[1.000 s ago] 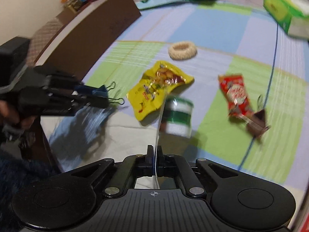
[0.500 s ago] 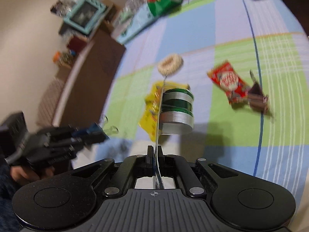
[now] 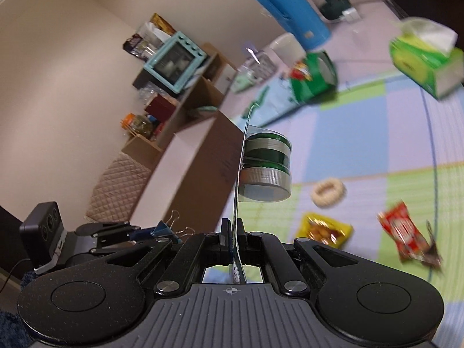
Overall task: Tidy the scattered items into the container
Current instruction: 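Carry the blue clip and green card over the box with both grippers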
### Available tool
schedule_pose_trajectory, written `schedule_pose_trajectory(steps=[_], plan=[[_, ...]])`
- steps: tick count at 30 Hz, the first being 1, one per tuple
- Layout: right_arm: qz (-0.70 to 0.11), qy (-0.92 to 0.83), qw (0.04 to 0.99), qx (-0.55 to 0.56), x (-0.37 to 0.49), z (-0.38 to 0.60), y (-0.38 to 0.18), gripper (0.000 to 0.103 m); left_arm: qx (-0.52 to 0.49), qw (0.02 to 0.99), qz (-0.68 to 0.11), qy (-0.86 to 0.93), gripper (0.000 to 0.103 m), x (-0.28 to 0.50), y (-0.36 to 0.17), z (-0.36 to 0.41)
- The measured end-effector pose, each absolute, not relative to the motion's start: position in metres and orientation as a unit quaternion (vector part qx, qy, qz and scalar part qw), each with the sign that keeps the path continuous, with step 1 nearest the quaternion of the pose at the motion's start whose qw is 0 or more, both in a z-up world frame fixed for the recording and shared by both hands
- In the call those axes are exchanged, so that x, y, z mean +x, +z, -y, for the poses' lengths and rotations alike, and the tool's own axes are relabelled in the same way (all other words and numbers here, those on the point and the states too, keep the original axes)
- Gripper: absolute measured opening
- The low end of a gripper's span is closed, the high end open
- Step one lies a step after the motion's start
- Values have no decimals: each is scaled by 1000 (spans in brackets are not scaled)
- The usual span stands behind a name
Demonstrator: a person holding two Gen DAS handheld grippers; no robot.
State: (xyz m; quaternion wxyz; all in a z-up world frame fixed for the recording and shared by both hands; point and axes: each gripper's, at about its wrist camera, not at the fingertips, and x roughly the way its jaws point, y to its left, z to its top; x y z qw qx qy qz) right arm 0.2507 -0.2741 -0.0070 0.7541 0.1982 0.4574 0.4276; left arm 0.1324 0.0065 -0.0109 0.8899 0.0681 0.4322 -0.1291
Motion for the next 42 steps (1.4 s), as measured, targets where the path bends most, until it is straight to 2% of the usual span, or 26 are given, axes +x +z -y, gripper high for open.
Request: schedule_pose_trajectory(steps=[17, 42], plan=[[-431, 505, 727, 177, 255, 152, 34, 0, 92, 904, -415, -47, 17, 133, 23, -111], [-450, 488, 717, 212, 265, 16, 17, 0, 99, 900, -417, -76, 17, 166, 9, -217]])
